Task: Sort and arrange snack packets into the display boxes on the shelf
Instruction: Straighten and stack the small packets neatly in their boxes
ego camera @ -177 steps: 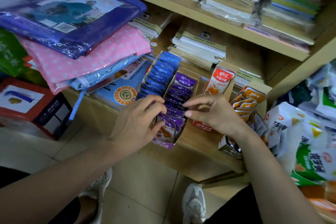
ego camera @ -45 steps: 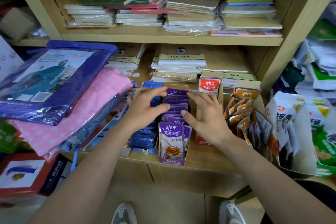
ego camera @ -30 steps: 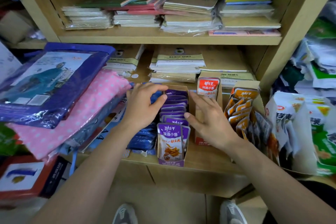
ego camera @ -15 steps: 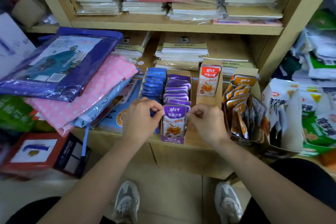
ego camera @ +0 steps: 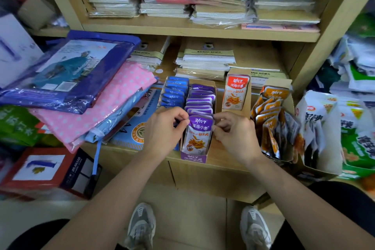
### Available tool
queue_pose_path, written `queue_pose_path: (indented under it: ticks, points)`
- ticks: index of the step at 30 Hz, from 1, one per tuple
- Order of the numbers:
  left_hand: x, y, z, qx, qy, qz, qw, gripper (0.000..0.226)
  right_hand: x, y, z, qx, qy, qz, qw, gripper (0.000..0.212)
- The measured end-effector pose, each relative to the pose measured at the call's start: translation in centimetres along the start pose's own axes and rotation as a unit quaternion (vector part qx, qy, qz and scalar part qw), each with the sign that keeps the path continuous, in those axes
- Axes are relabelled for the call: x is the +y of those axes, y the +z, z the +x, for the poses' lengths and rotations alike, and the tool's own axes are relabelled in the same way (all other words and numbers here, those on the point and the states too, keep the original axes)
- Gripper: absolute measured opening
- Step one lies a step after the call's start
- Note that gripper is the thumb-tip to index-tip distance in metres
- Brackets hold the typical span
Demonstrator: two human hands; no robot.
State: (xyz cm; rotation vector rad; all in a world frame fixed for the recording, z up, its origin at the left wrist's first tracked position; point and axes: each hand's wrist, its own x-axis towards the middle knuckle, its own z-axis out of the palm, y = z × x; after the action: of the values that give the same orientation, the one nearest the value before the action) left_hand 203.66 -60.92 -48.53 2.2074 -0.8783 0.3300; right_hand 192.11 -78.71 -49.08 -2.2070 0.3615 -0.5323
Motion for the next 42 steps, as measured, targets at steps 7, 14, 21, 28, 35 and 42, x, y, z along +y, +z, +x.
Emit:
queue_pose_path:
  ticks: [7, 14, 21, 28, 35, 42]
  points:
    - [-1.0, -0.1, -0.6, 0.019, 0.032, 0.053, 0.998, 0.028, 0.2, 0.5, -0.2, -0.006, 0.020, 0.003, 1.000, 0.022]
    - [-1.8, -2.7, -4.7, -0.005, 0.074, 0.081, 0.994, 0.021, -0.3, 0.1, -4.7, -0.061, 0.013, -0.043, 0.997, 0.047]
    - [-2.9, -3.1, -6.1, 0.006, 0.064, 0.122, 0.990, 0.022, 0.7, 4.1, -7.3, -0.049, 0.007, -0.024, 0.998, 0.042]
    - [-4.2, -2.6, -6.1, 0.001, 0.062, 0.095, 0.994, 0.015, 1.2, 6.0, -5.5, -0.017, 0.028, 0.004, 0.999, 0.013]
    - [-5.6, -3.9, -6.4, -0.015, 0.076, 0.104, 0.991, 0.009, 0.6, 6.6, -4.6, -0.021, 0.015, 0.012, 1.000, 0.014]
    - [-4.4, -4.8, -6.8, -0.021, 0.035, 0.102, 0.994, 0.011, 0.2, 5.3, -5.2, -0.091, -0.001, 0.022, 0.996, 0.028]
